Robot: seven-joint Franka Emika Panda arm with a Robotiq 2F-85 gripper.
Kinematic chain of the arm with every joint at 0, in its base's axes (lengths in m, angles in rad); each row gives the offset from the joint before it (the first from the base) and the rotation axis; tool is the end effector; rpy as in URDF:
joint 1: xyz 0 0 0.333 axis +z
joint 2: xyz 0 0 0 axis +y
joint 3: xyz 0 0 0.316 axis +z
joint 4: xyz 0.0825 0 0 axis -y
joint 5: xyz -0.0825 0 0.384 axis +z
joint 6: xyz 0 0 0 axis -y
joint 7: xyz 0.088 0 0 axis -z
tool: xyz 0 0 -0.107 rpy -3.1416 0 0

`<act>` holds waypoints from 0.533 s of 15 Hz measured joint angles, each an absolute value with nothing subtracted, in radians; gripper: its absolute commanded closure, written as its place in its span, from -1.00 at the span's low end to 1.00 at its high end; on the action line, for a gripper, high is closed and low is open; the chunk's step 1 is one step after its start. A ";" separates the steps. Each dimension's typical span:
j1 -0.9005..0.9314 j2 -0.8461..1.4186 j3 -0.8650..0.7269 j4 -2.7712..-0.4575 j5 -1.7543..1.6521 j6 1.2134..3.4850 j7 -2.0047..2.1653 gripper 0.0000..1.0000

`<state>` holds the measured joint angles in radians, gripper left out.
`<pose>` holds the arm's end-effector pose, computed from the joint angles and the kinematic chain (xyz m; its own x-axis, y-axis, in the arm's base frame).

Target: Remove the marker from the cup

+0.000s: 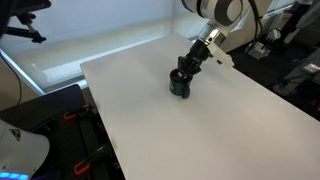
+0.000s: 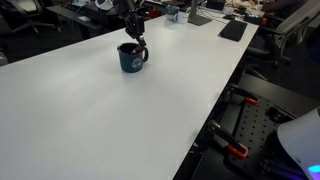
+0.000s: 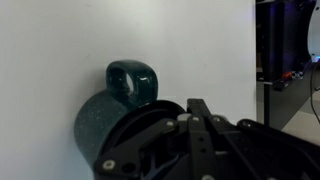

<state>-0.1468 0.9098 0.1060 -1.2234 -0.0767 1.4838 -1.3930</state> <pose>0.6729 -0.0518 0.1904 0.1815 0.9794 -0.0880 0.7793 -0.1979 -0.5946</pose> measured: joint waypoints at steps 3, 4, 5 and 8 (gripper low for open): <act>-0.149 0.911 0.105 -1.223 -0.077 1.484 -1.391 0.06; -0.150 0.911 0.105 -1.223 -0.077 1.484 -1.391 -0.12; -0.150 0.911 0.105 -1.223 -0.077 1.484 -1.391 -0.25; -0.150 0.910 0.105 -1.219 -0.077 1.484 -1.391 -0.68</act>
